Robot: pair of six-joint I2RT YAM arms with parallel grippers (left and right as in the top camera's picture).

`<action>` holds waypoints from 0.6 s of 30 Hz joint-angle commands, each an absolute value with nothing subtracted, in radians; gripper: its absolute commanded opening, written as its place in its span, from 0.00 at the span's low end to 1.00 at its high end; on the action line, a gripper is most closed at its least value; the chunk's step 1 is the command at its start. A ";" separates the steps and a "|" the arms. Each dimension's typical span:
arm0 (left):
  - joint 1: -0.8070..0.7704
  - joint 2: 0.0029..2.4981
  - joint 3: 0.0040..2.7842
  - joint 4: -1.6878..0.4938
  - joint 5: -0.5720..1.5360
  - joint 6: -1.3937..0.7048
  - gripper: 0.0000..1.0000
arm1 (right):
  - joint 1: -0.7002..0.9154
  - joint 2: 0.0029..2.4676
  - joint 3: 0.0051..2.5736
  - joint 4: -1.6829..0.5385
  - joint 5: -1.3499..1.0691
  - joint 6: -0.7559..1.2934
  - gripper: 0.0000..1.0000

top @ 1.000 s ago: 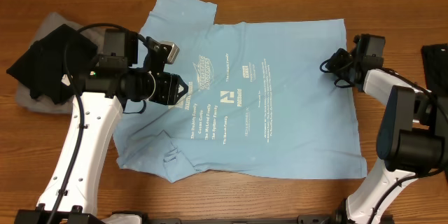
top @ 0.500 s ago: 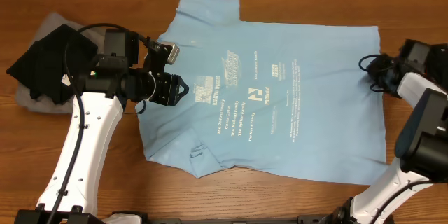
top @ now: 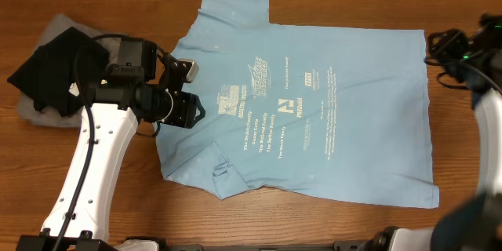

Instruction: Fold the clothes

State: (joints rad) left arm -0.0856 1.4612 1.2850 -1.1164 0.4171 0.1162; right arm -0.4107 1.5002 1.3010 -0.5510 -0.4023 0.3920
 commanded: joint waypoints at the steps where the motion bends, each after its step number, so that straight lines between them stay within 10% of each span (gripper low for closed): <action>1: -0.093 1.427 1.329 -1.135 0.407 0.143 0.41 | -0.400 1.392 1.314 -0.644 -0.473 0.394 0.41; 9: -0.117 1.463 1.198 -1.119 0.298 0.141 0.53 | -0.360 1.319 1.312 -0.986 -0.473 0.343 0.43; 18: -0.218 1.665 1.061 -0.849 0.313 0.214 0.44 | -0.359 1.337 1.308 -1.107 -0.464 0.283 0.44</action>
